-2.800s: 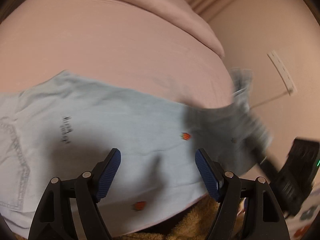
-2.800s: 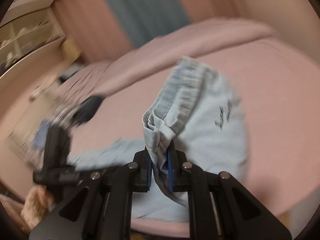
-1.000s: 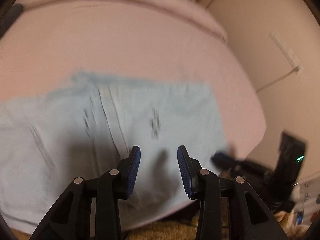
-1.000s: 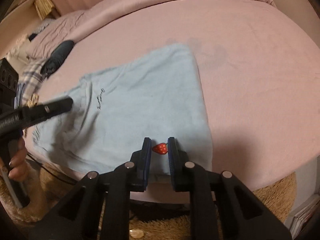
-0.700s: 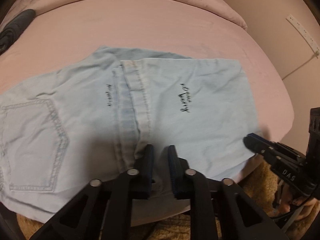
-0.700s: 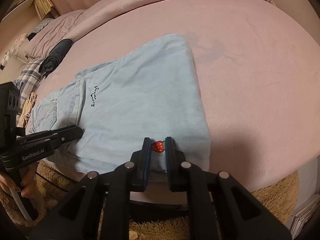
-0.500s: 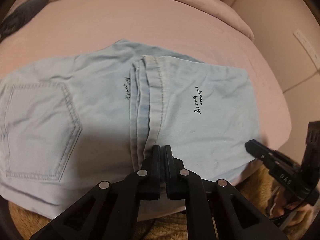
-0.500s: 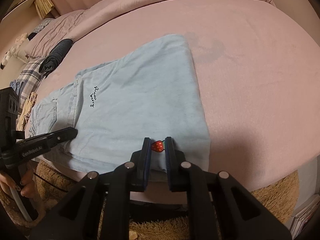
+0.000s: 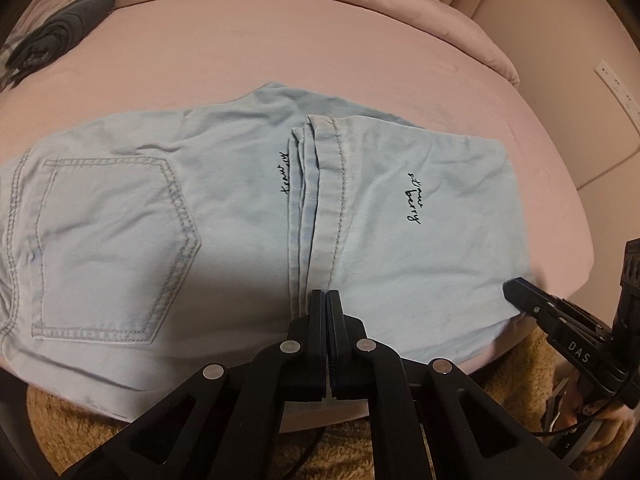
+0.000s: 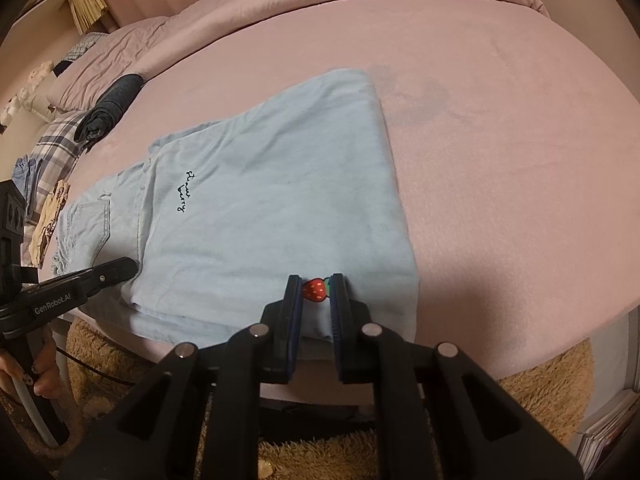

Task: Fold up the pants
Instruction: 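Hold the folded seam edge with the left gripper, pressing it flat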

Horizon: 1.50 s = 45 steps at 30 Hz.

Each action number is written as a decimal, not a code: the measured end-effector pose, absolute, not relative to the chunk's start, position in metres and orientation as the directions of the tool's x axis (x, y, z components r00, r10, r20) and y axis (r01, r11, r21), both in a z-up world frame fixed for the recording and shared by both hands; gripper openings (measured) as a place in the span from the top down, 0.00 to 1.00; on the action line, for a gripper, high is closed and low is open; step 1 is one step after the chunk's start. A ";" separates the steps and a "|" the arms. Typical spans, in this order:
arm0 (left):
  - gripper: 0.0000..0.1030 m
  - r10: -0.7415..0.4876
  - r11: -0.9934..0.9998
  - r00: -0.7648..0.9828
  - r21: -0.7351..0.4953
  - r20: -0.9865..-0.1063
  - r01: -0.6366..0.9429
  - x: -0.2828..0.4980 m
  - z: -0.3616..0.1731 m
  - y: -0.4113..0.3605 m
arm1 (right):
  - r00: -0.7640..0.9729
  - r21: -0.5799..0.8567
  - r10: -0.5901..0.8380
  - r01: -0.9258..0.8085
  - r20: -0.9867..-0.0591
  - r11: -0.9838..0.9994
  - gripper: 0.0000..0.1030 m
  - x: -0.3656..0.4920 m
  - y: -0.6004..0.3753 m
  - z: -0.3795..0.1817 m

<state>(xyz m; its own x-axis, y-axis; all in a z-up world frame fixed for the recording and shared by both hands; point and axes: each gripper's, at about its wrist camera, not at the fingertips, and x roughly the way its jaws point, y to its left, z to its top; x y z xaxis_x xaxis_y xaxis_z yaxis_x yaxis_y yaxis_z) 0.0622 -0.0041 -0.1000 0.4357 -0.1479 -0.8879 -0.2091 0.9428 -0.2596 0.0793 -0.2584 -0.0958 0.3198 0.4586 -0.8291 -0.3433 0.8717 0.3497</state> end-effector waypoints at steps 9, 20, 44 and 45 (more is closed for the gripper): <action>0.79 -0.125 0.920 0.444 -0.271 -0.887 -0.282 0.039 -0.100 0.019 | 0.325 0.332 0.440 -0.337 -0.837 0.881 0.89 0.077 -0.256 -0.096; 0.79 -0.176 0.902 0.464 -0.332 -0.868 -0.278 0.032 -0.100 0.030 | 0.336 0.296 0.402 -0.324 -0.852 0.899 0.87 0.075 -0.254 -0.092; 0.79 -0.154 0.947 0.506 -0.273 -0.849 -0.169 0.081 -0.095 0.004 | 0.364 0.306 0.423 -0.336 -0.830 0.891 0.85 0.072 -0.258 -0.100; 0.79 -0.148 0.950 0.510 -0.266 -0.847 -0.166 0.080 -0.096 0.003 | 0.366 0.305 0.426 -0.344 -0.828 0.888 0.85 0.072 -0.258 -0.100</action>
